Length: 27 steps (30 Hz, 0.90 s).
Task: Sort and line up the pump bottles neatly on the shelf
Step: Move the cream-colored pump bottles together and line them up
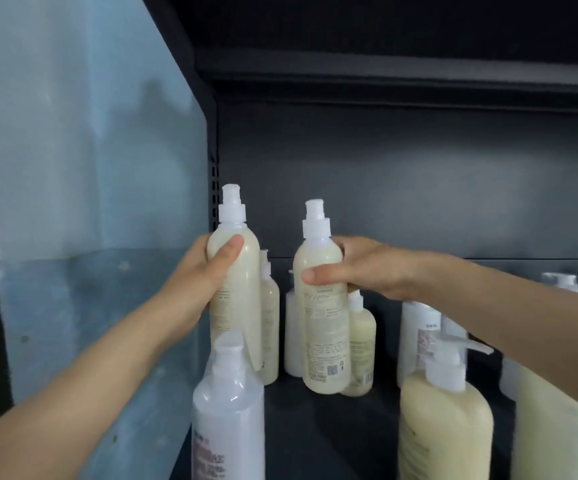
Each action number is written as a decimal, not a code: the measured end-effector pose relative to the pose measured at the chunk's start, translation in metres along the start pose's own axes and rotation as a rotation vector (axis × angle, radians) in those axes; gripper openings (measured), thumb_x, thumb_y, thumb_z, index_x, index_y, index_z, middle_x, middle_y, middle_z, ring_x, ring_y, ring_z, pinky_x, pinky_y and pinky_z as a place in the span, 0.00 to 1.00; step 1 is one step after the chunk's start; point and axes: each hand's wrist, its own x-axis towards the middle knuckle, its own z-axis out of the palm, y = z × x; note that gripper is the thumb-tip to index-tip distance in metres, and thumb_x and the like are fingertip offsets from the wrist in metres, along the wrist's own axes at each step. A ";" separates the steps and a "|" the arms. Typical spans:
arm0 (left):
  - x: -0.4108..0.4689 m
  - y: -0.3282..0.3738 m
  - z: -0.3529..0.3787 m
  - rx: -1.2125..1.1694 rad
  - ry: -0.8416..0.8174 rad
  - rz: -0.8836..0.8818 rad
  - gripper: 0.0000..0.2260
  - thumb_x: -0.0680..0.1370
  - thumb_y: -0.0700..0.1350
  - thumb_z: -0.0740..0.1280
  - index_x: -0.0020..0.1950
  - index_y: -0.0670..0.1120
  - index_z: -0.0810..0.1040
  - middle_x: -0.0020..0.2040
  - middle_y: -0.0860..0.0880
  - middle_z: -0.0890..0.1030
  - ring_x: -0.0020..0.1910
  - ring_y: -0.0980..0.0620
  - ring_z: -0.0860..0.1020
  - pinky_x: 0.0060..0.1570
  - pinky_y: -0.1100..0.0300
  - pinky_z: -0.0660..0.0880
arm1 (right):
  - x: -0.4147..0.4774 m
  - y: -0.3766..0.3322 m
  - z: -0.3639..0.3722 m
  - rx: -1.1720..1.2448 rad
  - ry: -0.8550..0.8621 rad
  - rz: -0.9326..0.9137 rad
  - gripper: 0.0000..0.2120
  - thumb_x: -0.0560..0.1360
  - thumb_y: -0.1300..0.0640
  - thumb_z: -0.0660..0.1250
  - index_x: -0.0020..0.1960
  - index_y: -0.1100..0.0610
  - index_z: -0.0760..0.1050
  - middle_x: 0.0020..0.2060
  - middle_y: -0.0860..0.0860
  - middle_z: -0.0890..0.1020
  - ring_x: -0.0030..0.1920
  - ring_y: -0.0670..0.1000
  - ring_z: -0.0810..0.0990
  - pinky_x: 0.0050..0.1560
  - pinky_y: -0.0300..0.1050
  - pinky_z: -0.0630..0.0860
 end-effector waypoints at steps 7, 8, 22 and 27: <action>-0.015 -0.039 -0.008 0.046 0.036 -0.079 0.09 0.78 0.51 0.60 0.55 0.49 0.71 0.43 0.53 0.77 0.39 0.58 0.76 0.34 0.66 0.70 | 0.020 0.013 0.016 -0.142 -0.212 0.036 0.15 0.68 0.59 0.75 0.48 0.47 0.74 0.44 0.44 0.83 0.48 0.44 0.83 0.47 0.40 0.80; -0.014 -0.044 -0.009 0.056 0.040 -0.078 0.09 0.78 0.51 0.61 0.56 0.49 0.70 0.43 0.54 0.76 0.39 0.59 0.76 0.32 0.69 0.70 | 0.019 0.014 0.014 -0.149 -0.214 0.041 0.15 0.68 0.59 0.75 0.48 0.47 0.74 0.44 0.44 0.83 0.48 0.44 0.83 0.48 0.40 0.80; -0.006 -0.071 0.013 0.092 -0.016 -0.014 0.13 0.76 0.45 0.67 0.56 0.49 0.66 0.44 0.56 0.74 0.41 0.61 0.74 0.33 0.73 0.72 | -0.018 0.061 -0.028 -0.200 -0.009 0.215 0.15 0.67 0.59 0.76 0.51 0.53 0.76 0.48 0.50 0.83 0.47 0.46 0.83 0.43 0.38 0.80; -0.009 -0.087 0.018 0.102 0.005 -0.046 0.26 0.57 0.62 0.68 0.51 0.55 0.68 0.45 0.55 0.75 0.44 0.55 0.75 0.41 0.65 0.71 | -0.016 0.084 -0.026 -0.179 0.055 0.255 0.14 0.66 0.55 0.76 0.48 0.51 0.75 0.46 0.48 0.83 0.45 0.46 0.83 0.40 0.37 0.81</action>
